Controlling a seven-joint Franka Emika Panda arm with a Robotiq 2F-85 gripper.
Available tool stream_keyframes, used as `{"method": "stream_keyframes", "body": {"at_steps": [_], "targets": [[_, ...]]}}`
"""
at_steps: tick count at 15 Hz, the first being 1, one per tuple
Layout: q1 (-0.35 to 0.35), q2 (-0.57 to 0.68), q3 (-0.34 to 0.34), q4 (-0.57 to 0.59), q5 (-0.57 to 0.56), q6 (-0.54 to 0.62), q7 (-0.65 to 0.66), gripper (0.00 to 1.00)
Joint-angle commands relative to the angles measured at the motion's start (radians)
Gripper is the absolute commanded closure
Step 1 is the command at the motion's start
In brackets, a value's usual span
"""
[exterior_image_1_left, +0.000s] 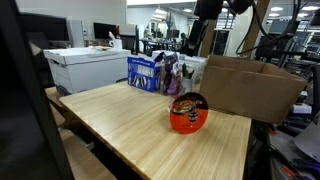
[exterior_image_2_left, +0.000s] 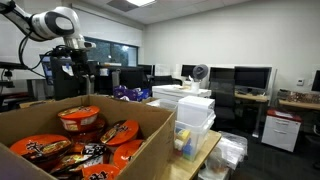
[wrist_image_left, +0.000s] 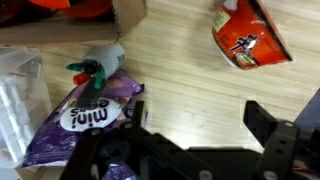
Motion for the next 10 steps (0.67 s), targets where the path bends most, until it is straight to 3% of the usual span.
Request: {"method": "stream_keyframes", "body": {"at_steps": [1, 10], "targets": [[0.034, 0.005, -0.016, -0.026, 0.098, 0.009, -0.182, 0.00], [0.059, 0.081, -0.023, -0.017, 0.171, -0.008, -0.420, 0.00]]}}
